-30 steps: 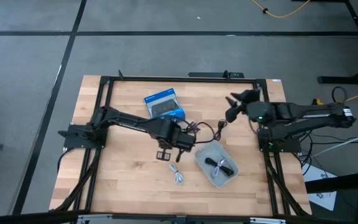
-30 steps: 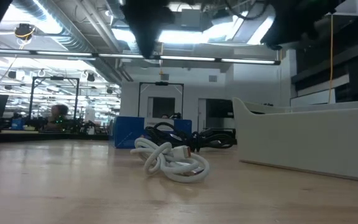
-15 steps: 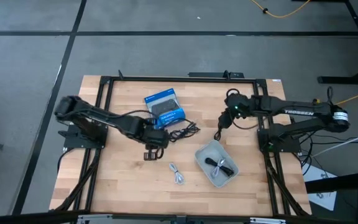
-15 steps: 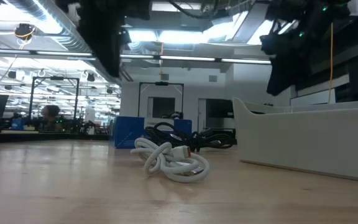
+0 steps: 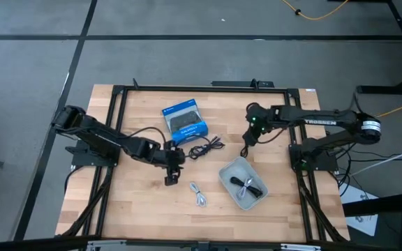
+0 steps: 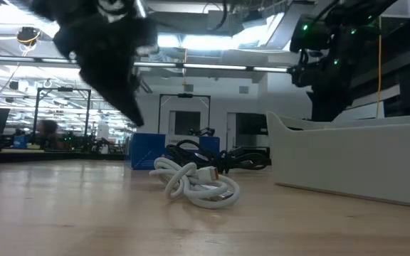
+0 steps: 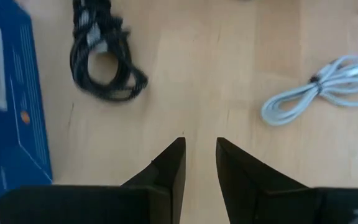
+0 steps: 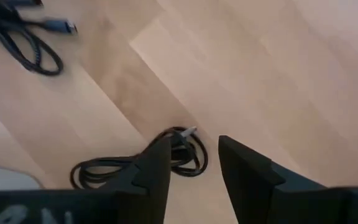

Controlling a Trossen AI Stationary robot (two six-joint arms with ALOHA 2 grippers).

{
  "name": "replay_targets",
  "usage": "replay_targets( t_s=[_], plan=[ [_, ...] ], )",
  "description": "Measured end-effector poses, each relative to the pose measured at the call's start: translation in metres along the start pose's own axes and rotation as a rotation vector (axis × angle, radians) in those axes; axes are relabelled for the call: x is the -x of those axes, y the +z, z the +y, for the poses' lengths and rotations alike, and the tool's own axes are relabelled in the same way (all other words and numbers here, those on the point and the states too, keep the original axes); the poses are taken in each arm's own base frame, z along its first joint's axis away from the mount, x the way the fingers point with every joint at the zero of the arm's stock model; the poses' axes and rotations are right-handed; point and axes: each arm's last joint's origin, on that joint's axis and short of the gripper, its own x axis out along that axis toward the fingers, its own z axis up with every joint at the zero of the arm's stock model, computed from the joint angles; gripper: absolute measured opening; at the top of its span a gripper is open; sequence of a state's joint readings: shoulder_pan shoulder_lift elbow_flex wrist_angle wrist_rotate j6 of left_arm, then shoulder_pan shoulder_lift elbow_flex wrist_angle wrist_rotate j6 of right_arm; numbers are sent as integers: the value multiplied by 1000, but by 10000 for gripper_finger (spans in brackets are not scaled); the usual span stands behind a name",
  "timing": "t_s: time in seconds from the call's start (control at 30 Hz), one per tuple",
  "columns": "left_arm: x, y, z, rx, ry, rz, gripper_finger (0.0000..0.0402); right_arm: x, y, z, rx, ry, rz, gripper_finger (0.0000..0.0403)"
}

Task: Pick and place USB-C Cables
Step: Put the right black charger cable into the white bin

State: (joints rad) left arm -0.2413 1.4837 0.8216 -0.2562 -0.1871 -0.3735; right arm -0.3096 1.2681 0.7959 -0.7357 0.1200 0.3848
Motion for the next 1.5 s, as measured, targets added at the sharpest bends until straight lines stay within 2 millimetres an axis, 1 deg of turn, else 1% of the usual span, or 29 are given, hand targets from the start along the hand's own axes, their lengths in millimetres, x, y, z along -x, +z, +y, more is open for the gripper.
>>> replay_targets(
  t_s=[0.07,0.2,0.27,0.4,0.77,0.93,1.1,1.17,1.23,1.3,1.43,1.5],
  plan=[
    [-3,-7,2,31,6,11,82,-7,0,2,14,13,40,140],
    [-6,-12,4,68,13,0,82,-21,-1,6,61,68,127,140],
    [-7,-14,5,82,18,6,82,-29,-1,7,86,66,157,140],
    [-7,-13,4,96,18,-10,82,-41,-1,7,92,1,186,140],
    [-7,-9,3,104,2,-48,82,-66,-4,9,116,-45,279,140],
    [-7,-7,2,107,-4,-61,82,-71,-3,8,241,-112,276,140],
    [-7,-7,2,107,-4,-61,82,-72,-4,7,363,-120,280,140],
    [-7,-7,2,107,-4,-61,82,-72,-4,7,379,-118,281,140],
    [-7,-7,2,108,-6,-65,82,-71,-3,7,316,-125,284,140],
    [-7,-6,2,109,-9,-71,82,-70,-1,7,201,-136,288,140],
    [-7,-5,2,111,-14,-82,81,-66,6,12,-33,-92,279,140],
    [-7,-5,2,111,-14,-82,81,-64,8,13,-117,-84,274,140]
  ],
)
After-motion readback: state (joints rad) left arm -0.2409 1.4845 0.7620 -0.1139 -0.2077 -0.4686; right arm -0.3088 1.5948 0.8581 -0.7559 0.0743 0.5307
